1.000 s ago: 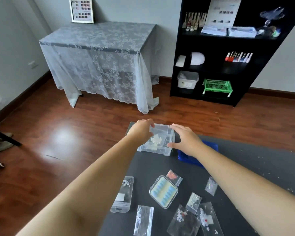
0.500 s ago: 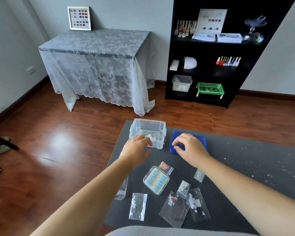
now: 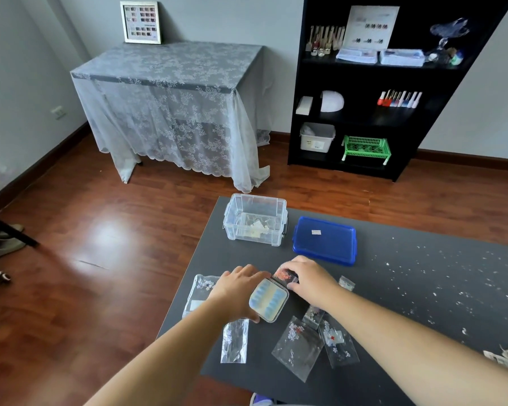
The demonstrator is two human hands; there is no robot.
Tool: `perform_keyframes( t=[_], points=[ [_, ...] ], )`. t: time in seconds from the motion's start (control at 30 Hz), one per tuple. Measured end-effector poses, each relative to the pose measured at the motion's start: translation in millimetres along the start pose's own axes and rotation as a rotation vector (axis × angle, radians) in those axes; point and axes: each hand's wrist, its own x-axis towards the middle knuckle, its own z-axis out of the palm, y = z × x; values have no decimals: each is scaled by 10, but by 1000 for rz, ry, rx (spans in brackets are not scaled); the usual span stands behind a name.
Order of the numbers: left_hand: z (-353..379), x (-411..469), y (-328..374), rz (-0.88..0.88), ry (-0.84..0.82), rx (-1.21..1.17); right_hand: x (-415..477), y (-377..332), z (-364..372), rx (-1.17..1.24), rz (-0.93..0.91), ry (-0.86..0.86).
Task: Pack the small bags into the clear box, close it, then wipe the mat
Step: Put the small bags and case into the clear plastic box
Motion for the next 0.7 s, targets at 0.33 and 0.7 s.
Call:
perform_keyframes(
  t=[0.33, 0.7],
  points=[
    [-31, 37, -6, -2, -12, -28, 116, -132, 17, -155, 77, 0],
    [-119, 38, -93, -202, -50, -629, 61, 26, -270, 92, 49, -27]
  ],
)
